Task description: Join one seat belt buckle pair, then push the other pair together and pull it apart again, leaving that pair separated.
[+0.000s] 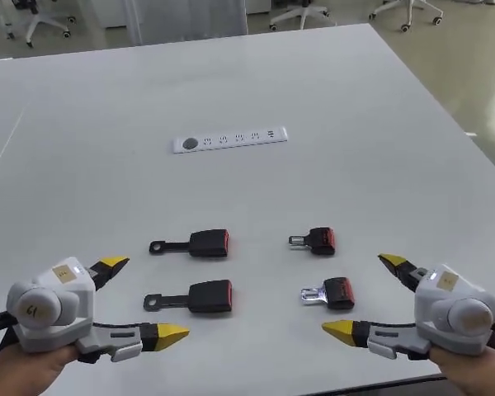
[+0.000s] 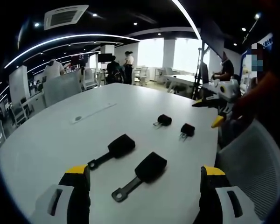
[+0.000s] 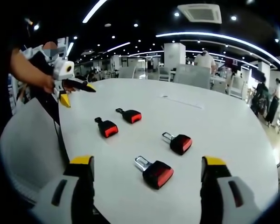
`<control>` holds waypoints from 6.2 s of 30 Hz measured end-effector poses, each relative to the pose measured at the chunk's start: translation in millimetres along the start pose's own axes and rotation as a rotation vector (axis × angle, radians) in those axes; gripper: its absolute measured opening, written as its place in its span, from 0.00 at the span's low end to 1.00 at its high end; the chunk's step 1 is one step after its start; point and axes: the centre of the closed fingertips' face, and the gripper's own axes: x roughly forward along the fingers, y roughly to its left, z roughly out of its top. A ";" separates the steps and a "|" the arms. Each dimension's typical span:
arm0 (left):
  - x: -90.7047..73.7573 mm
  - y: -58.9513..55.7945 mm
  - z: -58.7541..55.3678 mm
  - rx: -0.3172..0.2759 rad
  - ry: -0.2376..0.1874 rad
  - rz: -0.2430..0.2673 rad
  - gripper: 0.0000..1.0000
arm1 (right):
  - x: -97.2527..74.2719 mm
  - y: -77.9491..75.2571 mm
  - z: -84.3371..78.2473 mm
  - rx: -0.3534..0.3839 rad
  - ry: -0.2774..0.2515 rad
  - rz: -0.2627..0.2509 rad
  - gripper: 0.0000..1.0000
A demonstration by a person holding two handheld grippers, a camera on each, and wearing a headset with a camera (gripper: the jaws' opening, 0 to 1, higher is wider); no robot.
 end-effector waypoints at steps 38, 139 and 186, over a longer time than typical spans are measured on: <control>29.8 3.5 -2.6 0.116 0.075 -0.101 0.94 | 12.9 -8.9 -7.6 -0.031 0.054 0.111 0.92; 111.7 1.7 -72.5 0.543 0.446 -0.492 0.33 | 54.6 -9.3 -54.7 -0.293 0.271 0.577 0.33; 110.8 1.8 -73.6 0.555 0.499 -0.490 0.33 | 131.2 64.0 -19.6 -0.174 0.106 0.575 0.33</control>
